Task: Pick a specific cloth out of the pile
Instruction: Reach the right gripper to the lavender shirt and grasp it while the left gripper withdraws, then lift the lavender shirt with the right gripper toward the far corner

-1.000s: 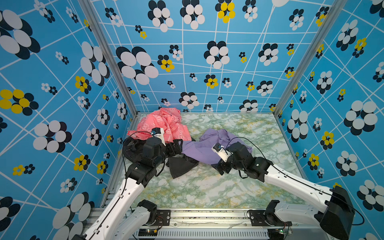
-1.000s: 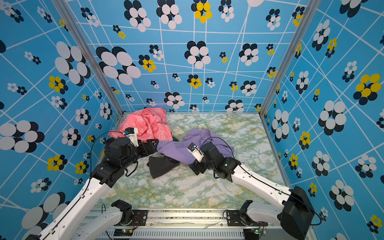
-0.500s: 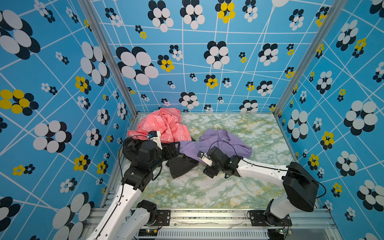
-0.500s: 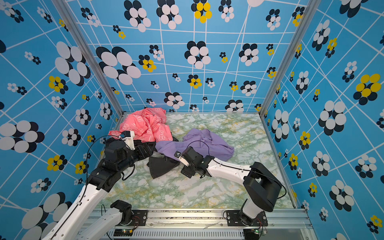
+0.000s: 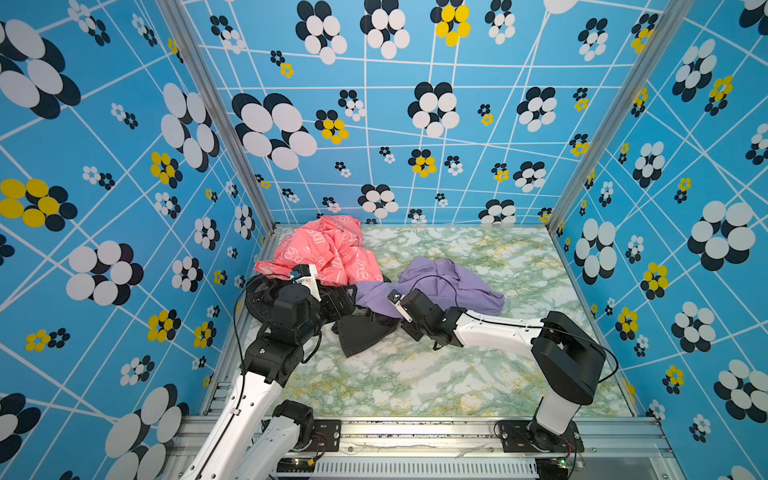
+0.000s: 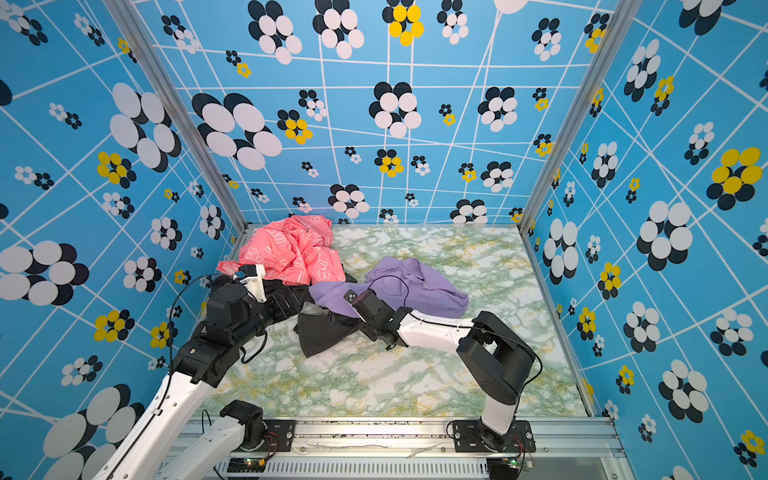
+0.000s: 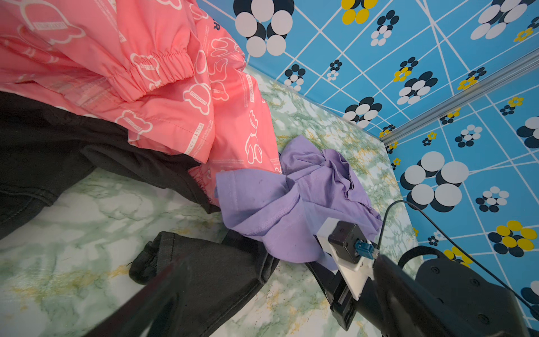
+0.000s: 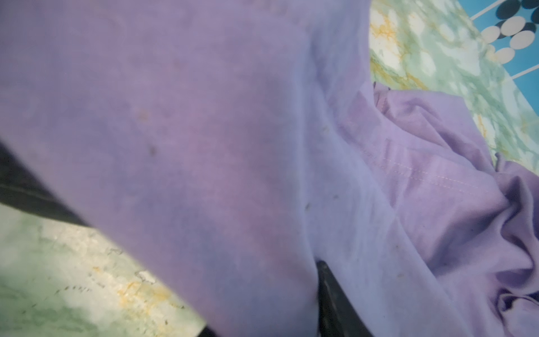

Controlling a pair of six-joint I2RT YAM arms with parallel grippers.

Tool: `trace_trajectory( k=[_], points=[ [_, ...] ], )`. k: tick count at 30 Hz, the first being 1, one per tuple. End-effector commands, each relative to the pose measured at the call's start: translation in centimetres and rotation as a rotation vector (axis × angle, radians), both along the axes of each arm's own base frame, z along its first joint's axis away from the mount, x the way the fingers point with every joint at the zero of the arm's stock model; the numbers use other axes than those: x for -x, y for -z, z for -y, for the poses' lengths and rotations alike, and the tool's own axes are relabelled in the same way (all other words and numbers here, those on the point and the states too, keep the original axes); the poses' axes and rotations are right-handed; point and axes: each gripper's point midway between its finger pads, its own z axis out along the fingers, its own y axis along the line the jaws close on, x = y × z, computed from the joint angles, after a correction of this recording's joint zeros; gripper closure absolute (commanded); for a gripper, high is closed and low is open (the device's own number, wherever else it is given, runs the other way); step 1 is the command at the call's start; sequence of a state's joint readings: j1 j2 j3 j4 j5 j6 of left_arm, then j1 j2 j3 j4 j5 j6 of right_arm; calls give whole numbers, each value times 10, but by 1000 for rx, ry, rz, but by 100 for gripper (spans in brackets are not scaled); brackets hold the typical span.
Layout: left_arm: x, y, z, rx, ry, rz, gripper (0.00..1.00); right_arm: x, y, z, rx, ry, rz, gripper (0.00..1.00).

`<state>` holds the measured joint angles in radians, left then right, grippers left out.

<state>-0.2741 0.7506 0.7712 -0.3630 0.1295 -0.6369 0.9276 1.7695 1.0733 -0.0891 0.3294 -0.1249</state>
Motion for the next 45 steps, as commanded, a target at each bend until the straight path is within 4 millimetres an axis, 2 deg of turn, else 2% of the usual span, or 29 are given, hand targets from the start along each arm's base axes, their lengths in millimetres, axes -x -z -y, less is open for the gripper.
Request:
trace_trajectory(
  k=[1,5,8,14,18,20,23,26,28,30,31,32,34,36,38,40,45],
  points=[
    [3,6,-1,12,1,-14,1,-14,-15,3,-62,85,73,81],
    [2,7,-2,15,1,-16,1,-20,-30,12,-140,132,89,100],
    [2,8,-2,20,4,-16,1,-29,-46,29,-180,177,104,100],
    [0,14,-4,21,0,-25,1,-62,-87,89,-269,300,121,100],
    [-1,17,-5,27,-3,-28,1,-103,-132,138,-312,392,184,100],
    [-2,18,-5,32,-4,-30,1,-129,-162,165,-344,447,224,100],
    [-3,17,-4,39,0,-32,1,-172,-222,213,-408,555,306,100],
    [-5,15,-4,38,3,-31,1,-199,-313,260,-556,661,437,100],
    [-5,13,-5,38,-2,-28,1,-200,-380,283,-658,694,549,100],
    [-5,12,-5,41,-4,-26,1,-193,-434,289,-730,672,649,100],
    [-5,12,-5,43,-6,-24,1,-188,-457,288,-757,651,694,100],
    [-5,12,-5,45,-6,-21,1,-183,-475,304,-767,662,744,100],
    [-4,14,-6,48,-8,-24,1,-172,-501,305,-789,631,801,100],
    [-3,15,-6,50,-10,-24,1,-168,-504,305,-787,623,813,100],
    [-2,17,-6,54,-12,-24,1,-170,-488,305,-754,632,787,100],
    [-2,17,-6,60,-13,-20,1,-177,-454,305,-694,647,725,100],
    [1,17,-7,59,-9,-20,1,-183,-344,310,-558,726,537,100]
  ],
)
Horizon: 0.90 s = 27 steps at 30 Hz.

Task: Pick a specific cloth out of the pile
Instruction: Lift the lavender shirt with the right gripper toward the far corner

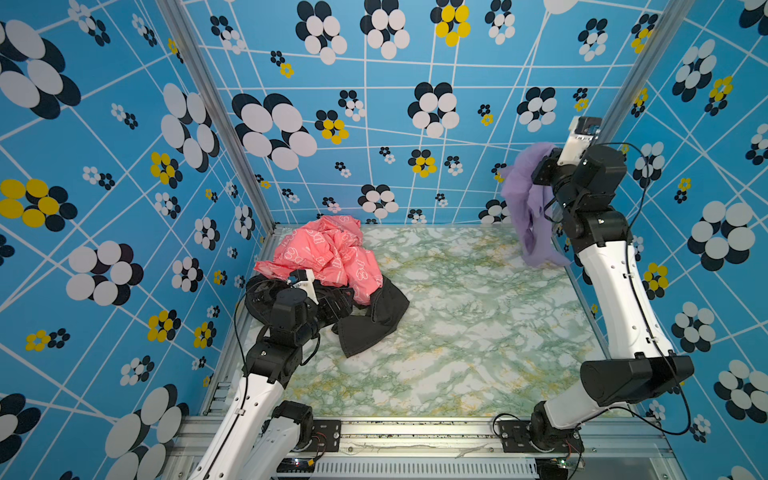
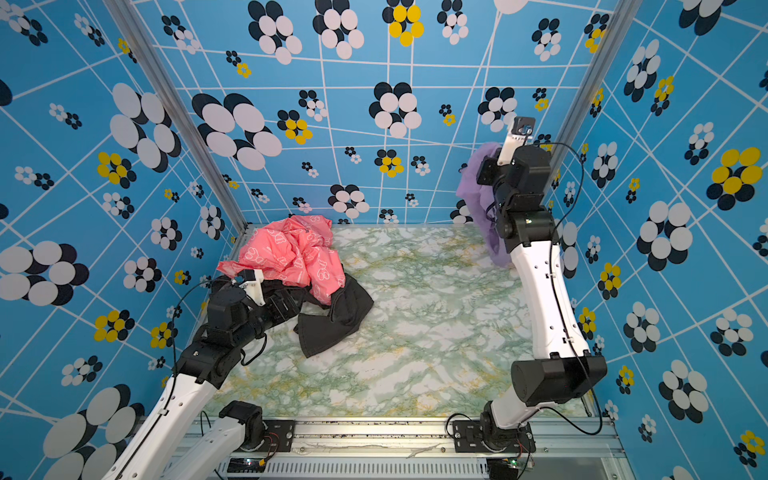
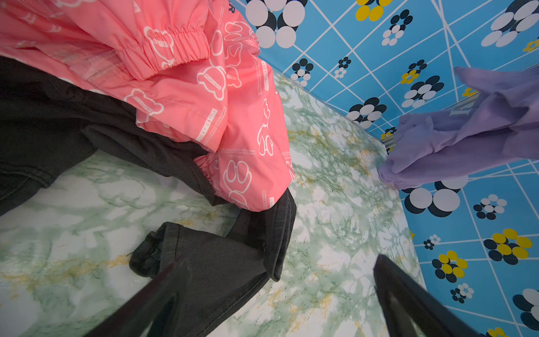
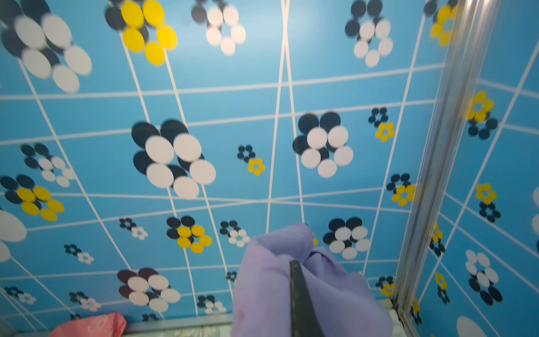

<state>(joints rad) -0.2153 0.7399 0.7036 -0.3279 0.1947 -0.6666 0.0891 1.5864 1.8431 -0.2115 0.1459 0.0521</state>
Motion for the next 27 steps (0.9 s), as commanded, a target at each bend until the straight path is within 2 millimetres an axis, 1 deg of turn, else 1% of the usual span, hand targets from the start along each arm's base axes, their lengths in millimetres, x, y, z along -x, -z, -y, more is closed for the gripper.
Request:
trace_trajectory(
  k=[1,2,3,6,7,8,10,11,12,15,16,17,18,20,21,23,25,27],
  points=[
    [2,-4,-1,13,2,21,1,-6,86,2,29,11,-187,100],
    [2,-2,-1,12,2,20,1,-4,110,0,20,-1,-234,100],
    [2,-2,-1,14,3,19,1,-2,130,-4,13,-20,-274,100],
    [0,-2,0,22,2,16,1,2,174,-17,-35,-85,-367,100],
    [-1,-2,1,26,4,16,1,1,182,-21,-55,-105,-387,100],
    [-1,-2,1,32,3,15,1,-1,190,-29,-78,-145,-408,100],
    [-3,-2,2,40,3,15,1,-6,193,-45,-117,-205,-423,100],
    [-3,-1,2,44,3,12,1,-9,191,-52,-130,-228,-422,100],
    [-4,-2,2,47,2,13,1,-11,189,-71,-126,-276,-420,100],
    [-3,-2,3,52,0,13,1,-20,175,-112,-95,-373,-397,100],
    [-3,-3,2,53,-2,13,1,-24,165,-126,-86,-402,-379,100],
    [-3,-3,2,53,-2,14,1,-28,159,-139,-86,-430,-371,100],
    [-2,-4,1,52,-3,14,1,-32,154,-149,-94,-452,-367,100],
    [0,-5,1,48,-4,18,1,-40,137,-170,-119,-498,-339,100],
    [0,-6,-1,45,-8,20,1,-44,131,-177,-130,-514,-329,100],
    [2,-7,-1,41,-8,20,1,-50,110,-187,-147,-540,-294,100],
    [3,-8,-3,37,-13,24,1,-55,98,-187,-149,-530,-272,100],
    [4,-9,-3,36,-12,27,1,-59,92,-181,-118,-499,-257,100]
  ],
)
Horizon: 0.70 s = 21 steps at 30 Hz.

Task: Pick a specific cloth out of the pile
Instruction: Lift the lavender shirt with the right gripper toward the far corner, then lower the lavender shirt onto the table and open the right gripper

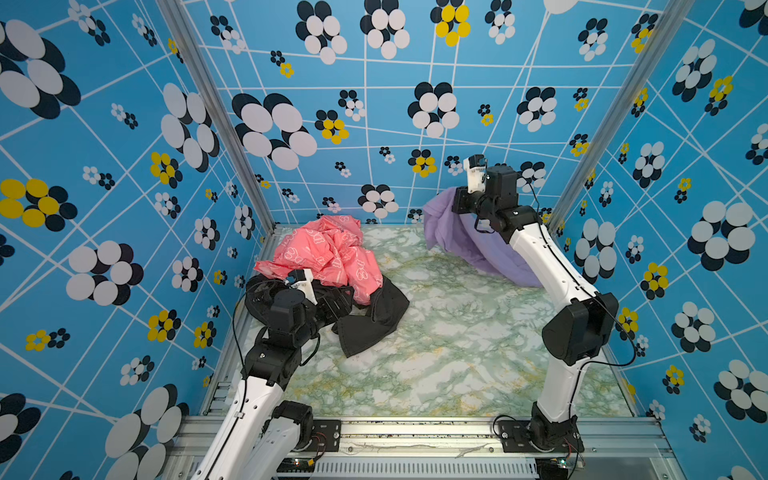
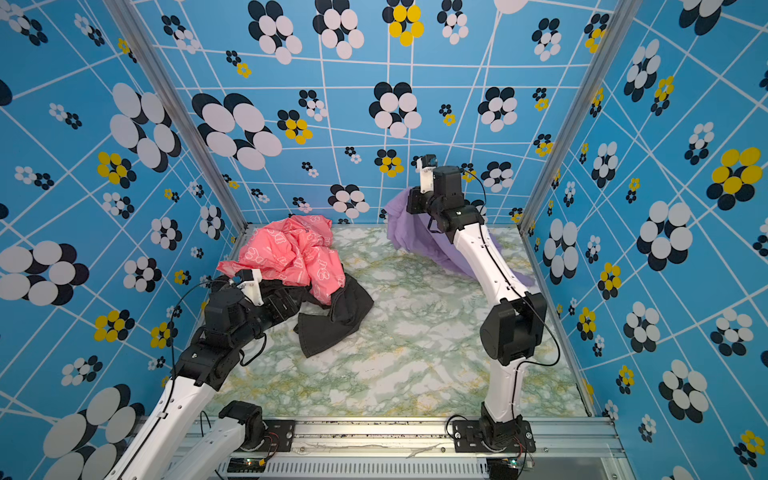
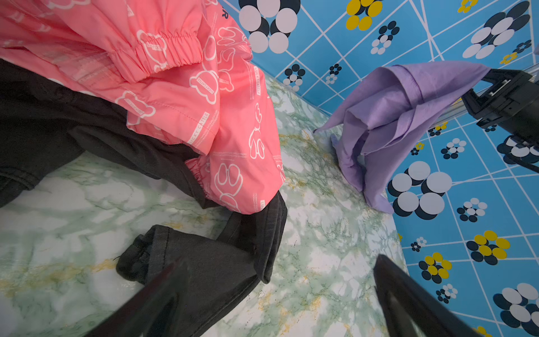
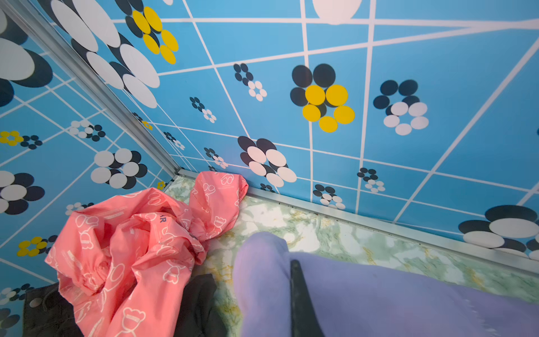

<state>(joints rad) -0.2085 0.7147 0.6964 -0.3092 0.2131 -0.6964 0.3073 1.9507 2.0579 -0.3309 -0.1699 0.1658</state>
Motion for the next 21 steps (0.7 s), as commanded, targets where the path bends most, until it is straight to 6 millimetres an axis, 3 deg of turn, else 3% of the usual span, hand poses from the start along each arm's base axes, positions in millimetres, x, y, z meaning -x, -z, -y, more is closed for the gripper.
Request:
trace_trajectory(
  k=[1,6,12,14,21],
  points=[
    [3,-1,-4,-4,-10,5,1,0,-26,9,14,29,43,100],
    [2,1,-4,-2,-13,3,1,-3,-11,52,104,145,13,100],
    [1,1,-3,2,-7,1,1,-3,35,146,106,404,-101,100],
    [0,0,-3,1,-7,5,1,2,49,189,103,509,-130,100],
    [0,5,-2,5,-6,-5,1,32,73,276,83,744,-187,100]
  ],
)
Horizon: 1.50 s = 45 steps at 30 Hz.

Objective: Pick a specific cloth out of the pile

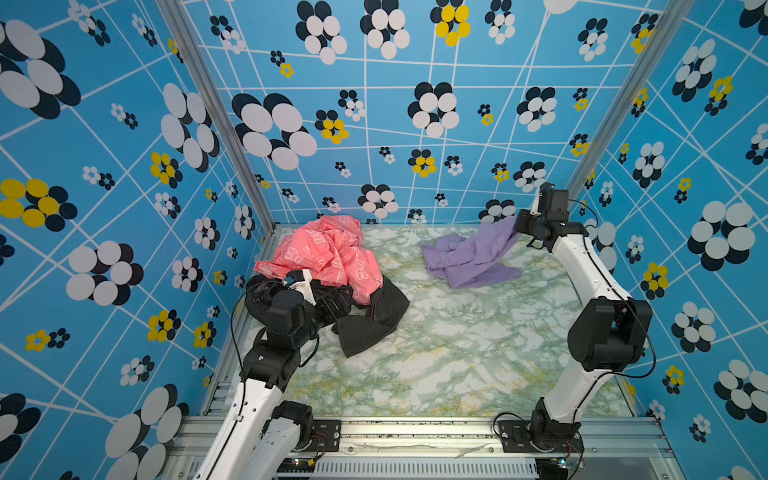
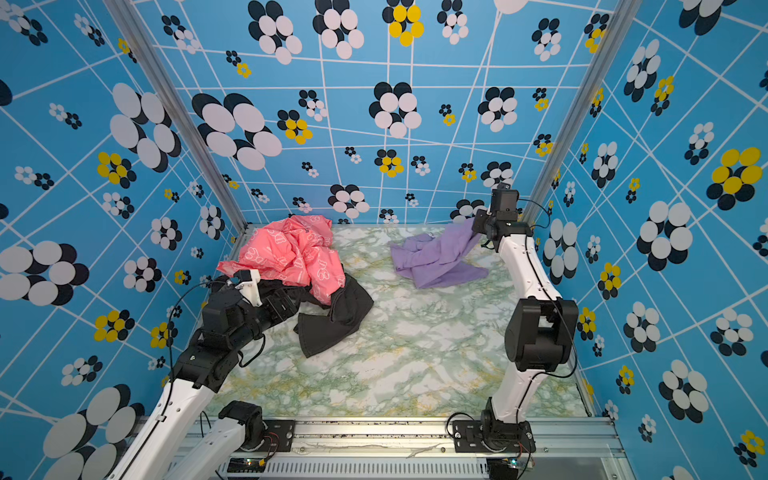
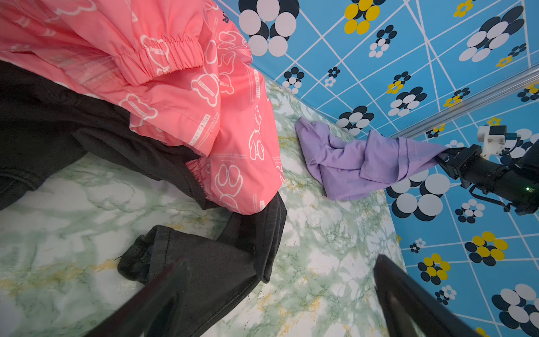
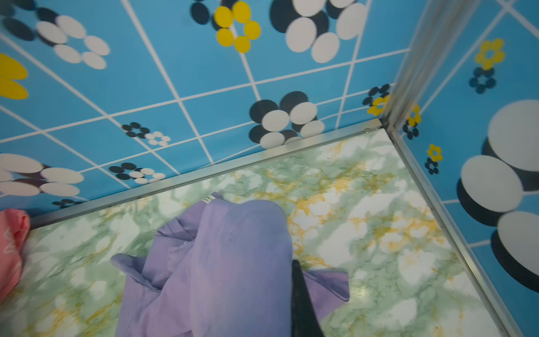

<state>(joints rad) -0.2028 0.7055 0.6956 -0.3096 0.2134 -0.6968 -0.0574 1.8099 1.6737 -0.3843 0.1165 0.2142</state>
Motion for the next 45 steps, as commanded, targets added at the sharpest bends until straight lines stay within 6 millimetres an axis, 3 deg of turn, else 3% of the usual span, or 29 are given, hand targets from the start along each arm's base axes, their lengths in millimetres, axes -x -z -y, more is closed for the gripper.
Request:
trace_trajectory(
  k=[1,3,4,5,8,13,23,32,40,45],
  points=[
    [-1,7,-1,4,-3,-12,1,18,-34,29,15,126,93,98],
    [0,9,-1,5,-3,-15,1,25,-28,41,26,159,70,93],
    [0,9,-1,7,-3,-15,1,33,-7,47,32,180,13,89],
    [0,9,-1,6,-3,-15,1,38,1,52,32,199,-14,82],
    [1,9,-2,-3,-1,-15,1,49,13,65,4,249,-59,54],
    [4,8,-4,-25,-1,-13,1,64,-5,70,-27,291,-10,19],
    [5,11,-8,-44,-11,-10,1,82,-86,47,-125,213,259,14],
    [2,-3,-25,-170,-45,41,1,98,-109,6,-219,49,342,9],
    [-1,-19,-57,-437,-126,167,1,137,-93,-29,-180,-85,363,1],
    [-4,-10,-69,-555,-166,244,1,160,-43,-39,-169,-118,333,1]
  ],
)
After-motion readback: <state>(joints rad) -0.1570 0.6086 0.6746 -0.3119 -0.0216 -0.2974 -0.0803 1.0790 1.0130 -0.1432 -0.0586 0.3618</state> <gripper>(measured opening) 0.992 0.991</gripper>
